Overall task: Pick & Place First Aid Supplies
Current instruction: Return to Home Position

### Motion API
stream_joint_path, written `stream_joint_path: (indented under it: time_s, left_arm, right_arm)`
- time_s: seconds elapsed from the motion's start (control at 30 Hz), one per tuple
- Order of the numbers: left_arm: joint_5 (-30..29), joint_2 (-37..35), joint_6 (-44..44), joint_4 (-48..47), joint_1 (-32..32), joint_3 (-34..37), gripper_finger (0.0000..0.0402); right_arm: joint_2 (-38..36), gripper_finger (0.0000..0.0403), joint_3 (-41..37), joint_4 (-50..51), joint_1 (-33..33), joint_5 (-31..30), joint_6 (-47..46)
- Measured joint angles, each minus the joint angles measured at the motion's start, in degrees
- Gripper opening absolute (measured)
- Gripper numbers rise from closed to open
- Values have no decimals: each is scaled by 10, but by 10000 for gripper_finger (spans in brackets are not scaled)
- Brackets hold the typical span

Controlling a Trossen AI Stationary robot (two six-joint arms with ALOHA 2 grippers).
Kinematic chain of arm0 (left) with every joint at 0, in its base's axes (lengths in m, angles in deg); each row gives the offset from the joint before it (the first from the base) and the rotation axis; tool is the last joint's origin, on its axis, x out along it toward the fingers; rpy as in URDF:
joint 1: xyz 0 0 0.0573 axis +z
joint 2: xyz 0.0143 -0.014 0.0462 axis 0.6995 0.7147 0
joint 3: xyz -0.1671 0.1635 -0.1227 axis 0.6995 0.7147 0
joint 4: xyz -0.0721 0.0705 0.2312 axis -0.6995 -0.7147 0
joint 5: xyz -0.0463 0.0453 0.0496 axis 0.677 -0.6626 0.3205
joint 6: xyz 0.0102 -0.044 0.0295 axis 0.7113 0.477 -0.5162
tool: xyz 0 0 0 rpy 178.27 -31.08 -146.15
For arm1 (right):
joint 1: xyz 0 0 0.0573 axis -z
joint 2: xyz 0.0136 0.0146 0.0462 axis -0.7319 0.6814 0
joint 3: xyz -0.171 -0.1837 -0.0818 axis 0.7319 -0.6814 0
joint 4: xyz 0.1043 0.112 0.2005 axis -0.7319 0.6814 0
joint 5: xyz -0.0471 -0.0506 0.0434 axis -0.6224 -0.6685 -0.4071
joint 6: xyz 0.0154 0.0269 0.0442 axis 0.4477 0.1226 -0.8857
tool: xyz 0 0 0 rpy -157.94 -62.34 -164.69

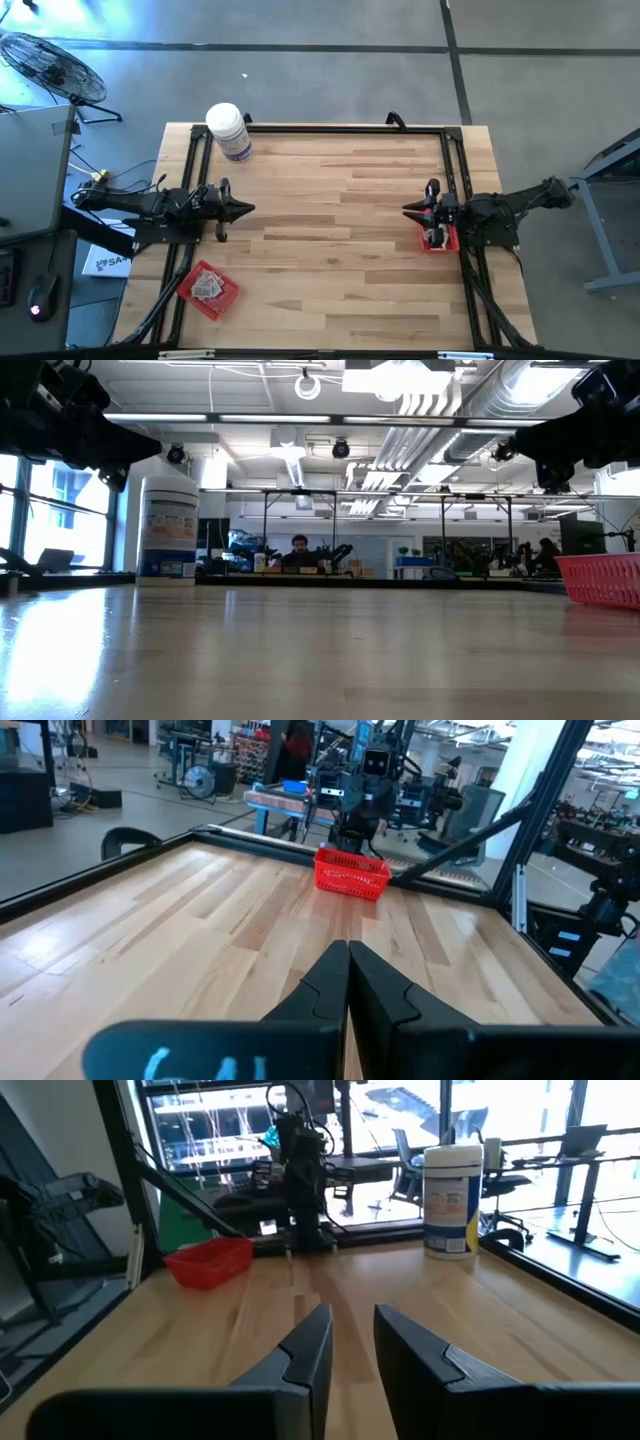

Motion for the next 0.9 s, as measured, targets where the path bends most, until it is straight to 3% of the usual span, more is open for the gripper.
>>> stream_joint_path:
  time_s: [0.9]
  left_arm:
    - [0,0,0,0,0,0,1]
  right_arm:
    - [8,71,0,-1,1,-4,1]
